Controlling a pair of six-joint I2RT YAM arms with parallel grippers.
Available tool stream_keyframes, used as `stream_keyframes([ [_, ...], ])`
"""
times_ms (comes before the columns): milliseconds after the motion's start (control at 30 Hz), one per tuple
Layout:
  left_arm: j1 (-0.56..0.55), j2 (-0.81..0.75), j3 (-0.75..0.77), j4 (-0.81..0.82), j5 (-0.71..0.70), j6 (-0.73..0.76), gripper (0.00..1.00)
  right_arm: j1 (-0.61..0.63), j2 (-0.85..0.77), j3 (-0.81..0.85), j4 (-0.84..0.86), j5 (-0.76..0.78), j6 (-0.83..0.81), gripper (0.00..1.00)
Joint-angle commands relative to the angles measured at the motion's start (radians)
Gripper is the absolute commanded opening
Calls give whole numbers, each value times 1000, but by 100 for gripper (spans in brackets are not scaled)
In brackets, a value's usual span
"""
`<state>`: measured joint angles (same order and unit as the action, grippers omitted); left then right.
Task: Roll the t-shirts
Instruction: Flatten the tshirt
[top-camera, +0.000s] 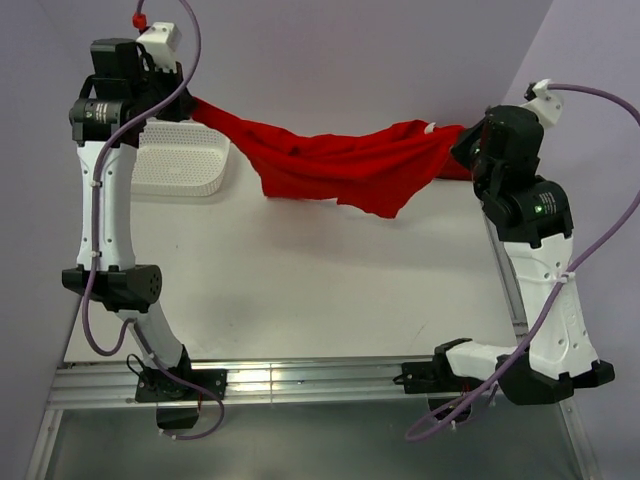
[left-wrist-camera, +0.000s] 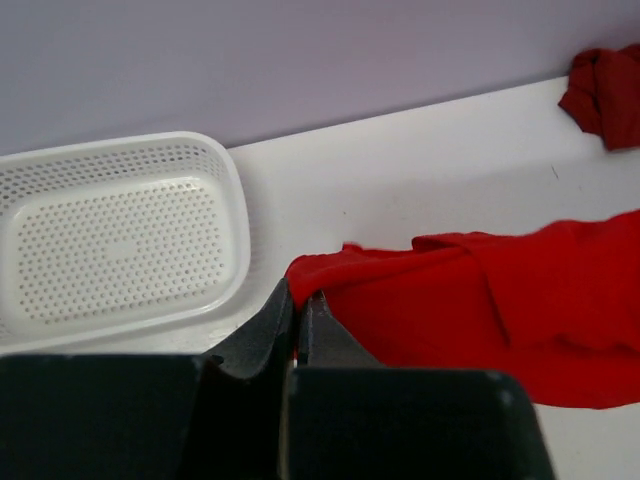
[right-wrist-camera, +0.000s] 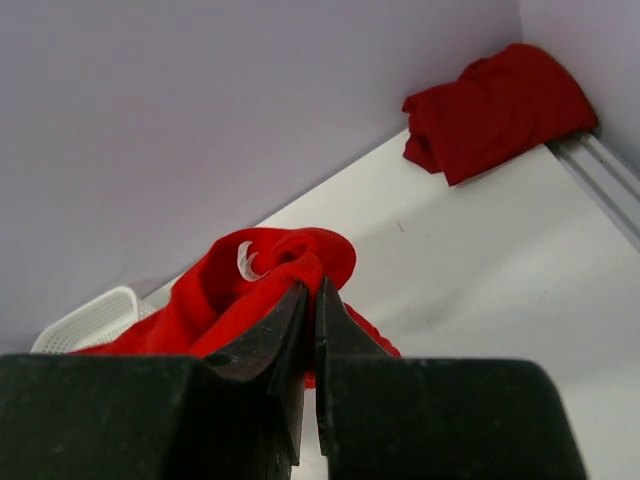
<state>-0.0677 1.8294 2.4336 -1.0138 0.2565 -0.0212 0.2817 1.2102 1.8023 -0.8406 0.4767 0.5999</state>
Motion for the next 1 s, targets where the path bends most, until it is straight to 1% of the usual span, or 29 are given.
stream_keyframes([
  [0,29,-40,-37,-28,4,10,0,-50,-26,-10,9,-36,-28,0],
  [33,37,-70,-89,-5,19,10,0,-55,-44,-44,32,-41,-17,0],
  [67,45,-99,-141,7,29,45,0,-56,-61,-81,43,-49,-12,0],
  [100,45,-148,-247,11,44,75,0,-58,-93,-154,49,-55,-2,0],
  [167,45,-192,-359,3,62,111,0,-62,-130,-242,73,-98,24,0],
  [200,45,-243,-502,10,66,150,0,-61,-161,-341,93,-114,46,0],
  [267,48,-294,-663,50,76,194,0,-62,-193,-455,127,-141,63,0],
  [300,48,-326,-803,66,78,231,0,-62,-205,-565,144,-144,81,0],
  [367,46,-331,-914,90,85,263,0,-68,-193,-653,196,-177,96,0],
  [400,46,-309,-976,89,107,279,0,-85,-158,-713,210,-191,107,0],
  [467,46,-273,-1021,96,131,287,0,-98,-112,-757,273,-220,116,0],
  [500,46,-228,-1027,101,139,287,0,-107,-59,-782,291,-233,118,0],
  [600,45,-158,-1050,133,144,285,0,-137,50,-796,354,-256,117,0],
  [733,37,-91,-1067,169,132,282,0,-202,161,-772,399,-319,98,0],
  [800,34,-73,-1071,179,133,282,0,-214,215,-738,387,-335,86,2],
  [867,28,-67,-1079,182,124,287,0,-217,230,-727,382,-346,84,17],
  [933,22,-65,-1084,190,119,287,0,-217,209,-762,403,-360,93,33],
  [967,20,-64,-1088,192,116,288,0,-217,197,-777,413,-362,97,49],
])
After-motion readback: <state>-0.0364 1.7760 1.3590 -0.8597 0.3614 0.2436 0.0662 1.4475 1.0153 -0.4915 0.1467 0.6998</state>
